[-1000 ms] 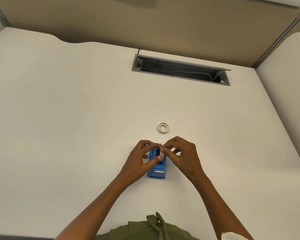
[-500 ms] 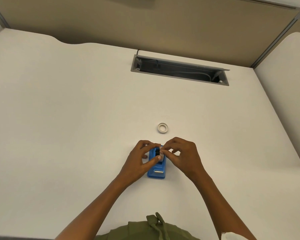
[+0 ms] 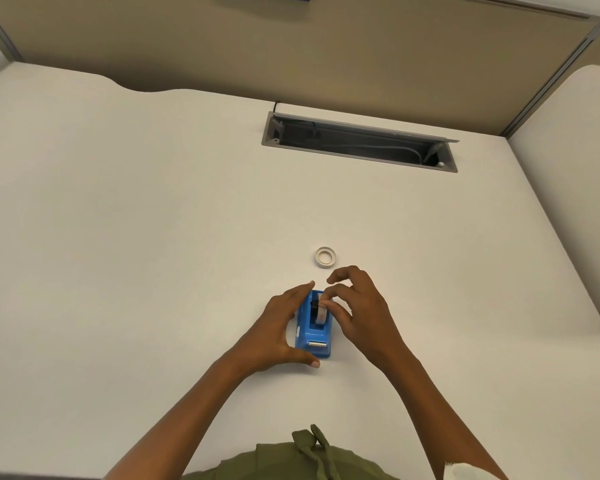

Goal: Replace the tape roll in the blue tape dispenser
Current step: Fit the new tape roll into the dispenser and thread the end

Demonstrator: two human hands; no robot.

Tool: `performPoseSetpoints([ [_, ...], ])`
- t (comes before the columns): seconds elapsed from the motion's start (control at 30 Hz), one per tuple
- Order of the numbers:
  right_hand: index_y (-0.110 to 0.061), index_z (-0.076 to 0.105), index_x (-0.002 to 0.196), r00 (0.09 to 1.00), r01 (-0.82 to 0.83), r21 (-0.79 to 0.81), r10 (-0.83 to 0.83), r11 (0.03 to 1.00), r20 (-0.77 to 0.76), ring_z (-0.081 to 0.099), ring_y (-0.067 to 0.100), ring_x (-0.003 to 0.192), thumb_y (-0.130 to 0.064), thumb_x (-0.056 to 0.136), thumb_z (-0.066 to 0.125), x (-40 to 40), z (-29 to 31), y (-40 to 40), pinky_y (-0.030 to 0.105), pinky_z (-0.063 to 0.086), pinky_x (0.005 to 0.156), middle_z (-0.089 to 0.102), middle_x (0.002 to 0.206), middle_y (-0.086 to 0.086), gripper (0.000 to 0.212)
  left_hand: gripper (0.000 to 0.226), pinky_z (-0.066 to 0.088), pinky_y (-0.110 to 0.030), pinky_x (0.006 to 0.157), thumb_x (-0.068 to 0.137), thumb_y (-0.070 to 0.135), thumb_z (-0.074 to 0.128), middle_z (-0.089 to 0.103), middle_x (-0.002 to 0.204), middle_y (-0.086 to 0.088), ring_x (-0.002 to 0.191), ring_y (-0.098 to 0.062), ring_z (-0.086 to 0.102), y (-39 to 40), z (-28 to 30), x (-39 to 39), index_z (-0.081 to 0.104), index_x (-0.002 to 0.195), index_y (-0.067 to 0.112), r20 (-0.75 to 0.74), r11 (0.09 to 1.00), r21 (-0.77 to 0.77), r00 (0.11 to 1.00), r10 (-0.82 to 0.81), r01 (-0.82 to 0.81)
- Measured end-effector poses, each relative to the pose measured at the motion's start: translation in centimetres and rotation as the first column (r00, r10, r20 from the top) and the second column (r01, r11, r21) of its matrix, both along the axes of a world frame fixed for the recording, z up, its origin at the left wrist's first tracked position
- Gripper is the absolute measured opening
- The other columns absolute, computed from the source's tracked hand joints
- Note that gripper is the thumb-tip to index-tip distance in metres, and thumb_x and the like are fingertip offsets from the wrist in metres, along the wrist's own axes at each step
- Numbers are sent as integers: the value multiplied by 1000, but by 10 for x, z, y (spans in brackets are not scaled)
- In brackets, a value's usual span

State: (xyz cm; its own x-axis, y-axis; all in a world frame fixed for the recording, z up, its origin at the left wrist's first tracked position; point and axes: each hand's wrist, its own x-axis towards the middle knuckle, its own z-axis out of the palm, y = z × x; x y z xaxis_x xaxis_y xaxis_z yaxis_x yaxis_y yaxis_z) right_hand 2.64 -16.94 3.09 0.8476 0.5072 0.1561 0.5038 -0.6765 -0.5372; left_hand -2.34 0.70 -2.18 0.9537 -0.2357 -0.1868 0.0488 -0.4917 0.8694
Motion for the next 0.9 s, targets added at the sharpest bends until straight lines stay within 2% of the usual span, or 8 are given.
performPoseSetpoints([
  [0.1, -16, 64, 90, 1000, 15, 0, -15, 1000, -3, 49, 23, 115, -20, 86, 61, -2, -4, -2, 24, 34, 92, 53, 124, 5, 7, 105, 31, -10, 95, 54, 49, 83, 16, 128, 45, 123, 2, 30, 0, -3, 2, 7, 123, 69, 46, 1000, 16, 999, 19, -19],
  [0.27, -17, 63, 88, 996, 61, 5, -61, 998, 72, 44, 26, 123, -18, 85, 62, -9, -8, -1, 13, 17, 99, 51, 130, 7, 3, 105, 33, -23, 102, 52, 51, 82, 22, 131, 38, 123, 1, 30, -7, -5, -1, 11, 127, 64, 91, 997, 2, 993, 81, -82],
  [0.37, -17, 64, 87, 991, 75, -7, -74, 997, 109, 44, 22, 121, -18, 84, 64, -12, -9, 1, 19, 20, 99, 53, 129, 8, 3, 101, 34, -26, 104, 53, 50, 83, 23, 132, 35, 124, -2, 31, -10, -3, -2, 13, 125, 63, 99, 996, 3, 991, 89, -89],
  [0.47, -18, 64, 86, 989, 87, -11, -86, 996, 117, 43, 20, 119, -19, 83, 64, -14, -8, 1, 28, 26, 93, 55, 127, 8, 4, 92, 38, -20, 98, 53, 51, 83, 32, 141, 24, 126, 1, 36, -10, 5, 0, 27, 125, 60, 77, 987, -95, 987, 139, -132],
  [0.57, -18, 65, 87, 989, 96, -18, -93, 995, 114, 48, 25, 117, -22, 83, 61, -15, -6, 1, 30, 28, 88, 56, 127, 9, 7, 54, 42, -11, 84, 60, 52, 77, 39, 136, 25, 118, 5, 45, -9, 17, 6, 52, 107, 61, 81, 942, -223, 959, 273, -250],
  [0.63, -17, 66, 88, 990, 103, -17, -101, 995, 102, 52, 27, 113, -23, 83, 60, -16, -5, 1, 31, 29, 85, 56, 126, 11, 9, 34, 43, -9, 79, 67, 43, 74, 45, 126, 28, 112, 1, 51, -8, 21, 8, 59, 95, 57, 88, 930, -235, 946, 310, -283],
  [0.77, -15, 68, 88, 990, 117, 1, -116, 993, 76, 56, 27, 103, -18, 82, 66, -18, -3, 2, 29, 31, 82, 57, 125, 12, 7, 38, 46, -5, 75, 72, 31, 75, 48, 117, 33, 106, 2, 54, -8, 22, 8, 59, 90, 60, 107, 933, -221, 944, 312, -284],
  [0.9, -14, 69, 89, 991, 121, 21, -122, 992, 52, 55, 26, 95, -15, 81, 67, -19, -2, 4, 26, 32, 80, 57, 121, 12, 8, 43, 46, -15, 88, 74, 29, 75, 51, 125, 28, 115, 1, 50, -12, 21, 8, 57, 102, 57, 158, 948, -198, 946, 283, -251],
])
